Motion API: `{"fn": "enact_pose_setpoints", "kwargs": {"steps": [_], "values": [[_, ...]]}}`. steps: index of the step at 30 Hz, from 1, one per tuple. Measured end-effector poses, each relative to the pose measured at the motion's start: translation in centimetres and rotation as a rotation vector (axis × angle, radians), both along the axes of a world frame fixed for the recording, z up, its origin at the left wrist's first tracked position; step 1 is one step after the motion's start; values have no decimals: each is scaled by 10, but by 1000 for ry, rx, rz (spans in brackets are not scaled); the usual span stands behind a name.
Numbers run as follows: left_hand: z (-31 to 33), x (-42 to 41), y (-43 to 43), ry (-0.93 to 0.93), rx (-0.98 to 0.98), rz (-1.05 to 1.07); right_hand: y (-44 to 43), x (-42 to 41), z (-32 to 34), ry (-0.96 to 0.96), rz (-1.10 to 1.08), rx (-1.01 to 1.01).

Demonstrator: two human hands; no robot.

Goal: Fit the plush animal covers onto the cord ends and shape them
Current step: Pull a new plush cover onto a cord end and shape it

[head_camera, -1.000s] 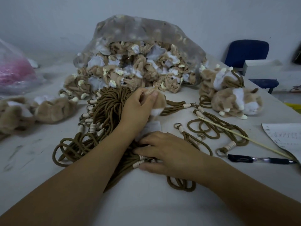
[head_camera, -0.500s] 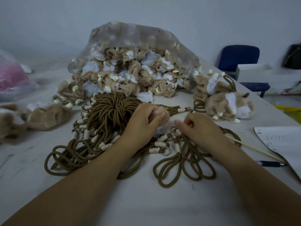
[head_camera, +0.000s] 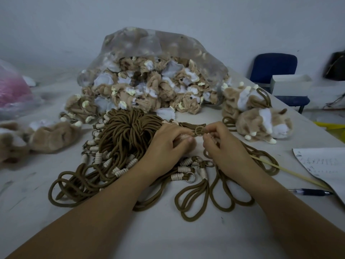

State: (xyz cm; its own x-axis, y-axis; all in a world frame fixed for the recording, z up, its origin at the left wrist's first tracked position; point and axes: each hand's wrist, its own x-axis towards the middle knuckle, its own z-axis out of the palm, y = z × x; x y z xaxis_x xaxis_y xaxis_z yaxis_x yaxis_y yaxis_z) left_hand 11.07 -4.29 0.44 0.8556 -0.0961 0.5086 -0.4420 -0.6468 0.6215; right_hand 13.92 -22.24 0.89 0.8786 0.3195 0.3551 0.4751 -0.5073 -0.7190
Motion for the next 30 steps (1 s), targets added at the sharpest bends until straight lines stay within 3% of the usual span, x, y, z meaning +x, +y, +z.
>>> {"fn": "enact_pose_setpoints", "kwargs": {"steps": [19, 26, 30], "values": [[-2, -1, 4, 84, -151, -43, 8, 3, -12, -176, 121, -206], [-3, -1, 5, 87, -155, -61, 8, -1, -5, -362, 101, -222], [-5, 1, 6, 80, -122, -69, 6, 0, -2, -477, 72, -362]]}}
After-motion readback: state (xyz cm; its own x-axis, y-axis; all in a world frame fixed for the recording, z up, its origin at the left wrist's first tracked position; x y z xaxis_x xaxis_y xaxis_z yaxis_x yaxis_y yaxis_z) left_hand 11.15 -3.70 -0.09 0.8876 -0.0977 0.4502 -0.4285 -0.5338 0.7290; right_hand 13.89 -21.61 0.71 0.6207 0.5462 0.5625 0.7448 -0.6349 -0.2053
